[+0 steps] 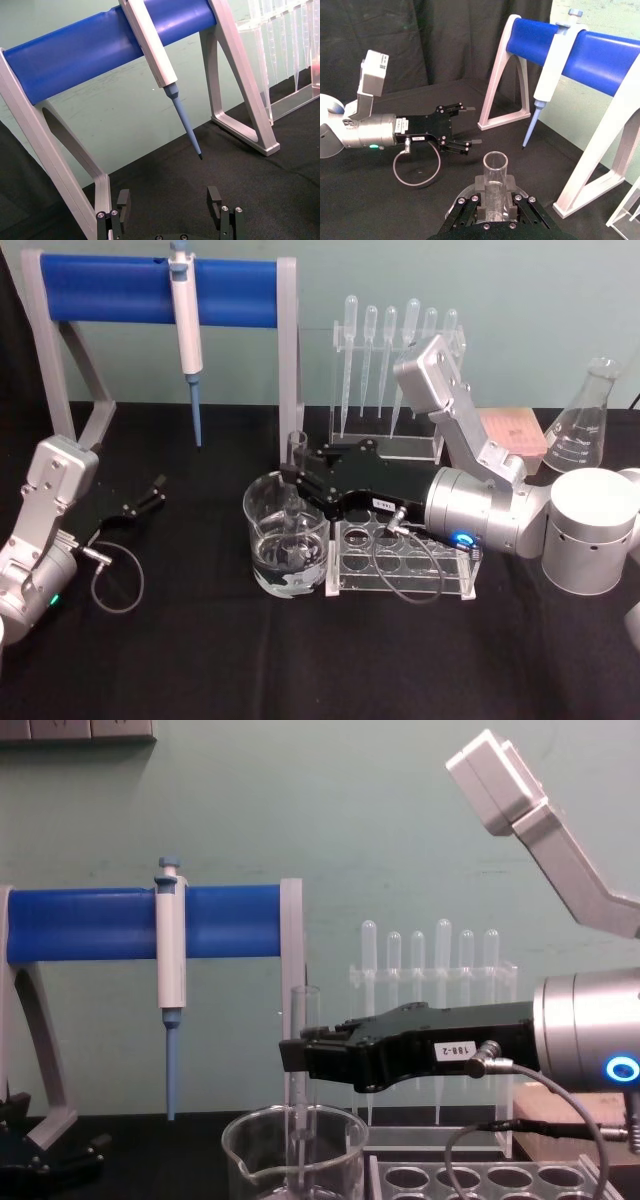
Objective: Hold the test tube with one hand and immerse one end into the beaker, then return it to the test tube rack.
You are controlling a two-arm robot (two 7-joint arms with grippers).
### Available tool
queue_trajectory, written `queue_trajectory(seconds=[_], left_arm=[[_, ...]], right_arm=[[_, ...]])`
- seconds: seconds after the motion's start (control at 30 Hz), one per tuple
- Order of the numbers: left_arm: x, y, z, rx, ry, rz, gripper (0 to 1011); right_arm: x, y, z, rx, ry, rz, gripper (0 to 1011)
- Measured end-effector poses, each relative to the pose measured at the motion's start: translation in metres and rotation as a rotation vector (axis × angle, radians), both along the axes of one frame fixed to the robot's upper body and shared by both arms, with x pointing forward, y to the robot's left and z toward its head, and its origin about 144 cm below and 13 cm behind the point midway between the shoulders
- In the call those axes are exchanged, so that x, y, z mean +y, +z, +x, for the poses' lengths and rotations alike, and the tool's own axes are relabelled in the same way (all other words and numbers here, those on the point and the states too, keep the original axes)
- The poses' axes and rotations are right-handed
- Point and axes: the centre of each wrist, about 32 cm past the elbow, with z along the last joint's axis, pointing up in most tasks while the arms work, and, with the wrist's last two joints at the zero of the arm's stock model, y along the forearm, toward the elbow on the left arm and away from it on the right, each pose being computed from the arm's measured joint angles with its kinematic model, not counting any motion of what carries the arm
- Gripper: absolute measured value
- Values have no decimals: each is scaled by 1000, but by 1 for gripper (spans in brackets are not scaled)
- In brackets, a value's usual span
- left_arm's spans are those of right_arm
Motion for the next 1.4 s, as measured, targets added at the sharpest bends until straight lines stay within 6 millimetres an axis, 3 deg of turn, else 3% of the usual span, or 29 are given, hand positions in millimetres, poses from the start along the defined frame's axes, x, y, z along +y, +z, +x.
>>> queue_trajectory(seconds=[1.4], left_arm=[[0, 0, 0, 0, 0, 0, 1000]], right_arm=[[-2, -5, 1, 21, 4, -1, 222]])
